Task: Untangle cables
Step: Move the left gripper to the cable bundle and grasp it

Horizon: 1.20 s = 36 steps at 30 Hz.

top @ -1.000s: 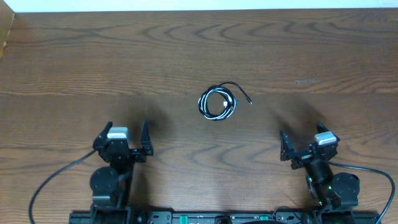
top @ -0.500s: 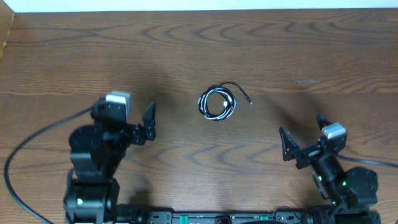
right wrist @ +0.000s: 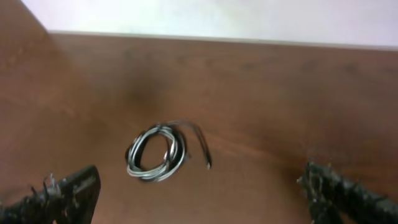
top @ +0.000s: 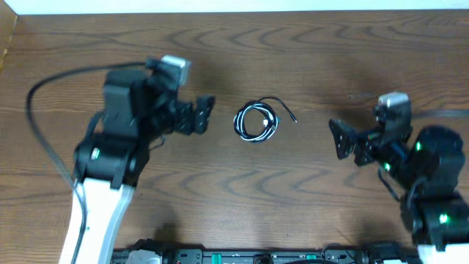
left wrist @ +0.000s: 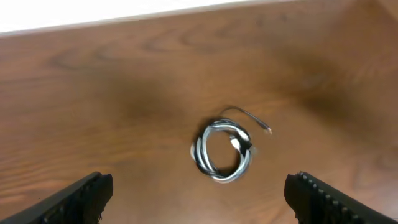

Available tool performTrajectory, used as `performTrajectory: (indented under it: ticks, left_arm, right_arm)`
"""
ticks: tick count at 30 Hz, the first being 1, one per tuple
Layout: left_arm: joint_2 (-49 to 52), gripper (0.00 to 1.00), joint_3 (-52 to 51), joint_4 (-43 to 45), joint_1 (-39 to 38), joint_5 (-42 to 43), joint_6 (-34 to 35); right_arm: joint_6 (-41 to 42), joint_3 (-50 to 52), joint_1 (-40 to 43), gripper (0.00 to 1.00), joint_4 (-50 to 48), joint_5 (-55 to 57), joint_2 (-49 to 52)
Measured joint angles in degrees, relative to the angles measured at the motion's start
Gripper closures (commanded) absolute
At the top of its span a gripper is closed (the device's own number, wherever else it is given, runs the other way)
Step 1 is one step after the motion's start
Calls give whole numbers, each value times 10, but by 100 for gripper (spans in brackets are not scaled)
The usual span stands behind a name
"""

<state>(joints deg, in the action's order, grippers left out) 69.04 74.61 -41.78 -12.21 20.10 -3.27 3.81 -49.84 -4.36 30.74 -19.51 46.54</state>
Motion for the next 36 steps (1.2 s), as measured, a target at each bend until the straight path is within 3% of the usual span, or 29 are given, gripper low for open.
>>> performTrajectory:
  ticks: [6, 17, 19, 21, 28, 33, 36]
  left_arm:
    - [128, 7, 108, -85, -35, -4, -20]
    - [236, 8, 116, -64, -42, 20, -25]
    - [248, 9, 116, -61, -44, 26, -26]
    - [269, 18, 116, -58, -45, 30, -27]
    - [381, 27, 117, -49, -51, 38, -76]
    - [436, 49, 117, -12, -51, 38, -101]
    - [457, 50, 117, 18, -51, 38, -110]
  right_arm:
    - [-5, -90, 0, 1, 85, -3, 92]
    - [-5, -105, 0, 1, 97, -48, 176]
    - [-5, -105, 0, 5, 98, -61, 180]
    - [-5, -105, 0, 6, 99, -70, 186]
    - [-6, -105, 0, 13, 110, -80, 212]
    - [-6, -105, 0, 17, 116, -80, 225]
    - [-6, -105, 0, 17, 118, -80, 229]
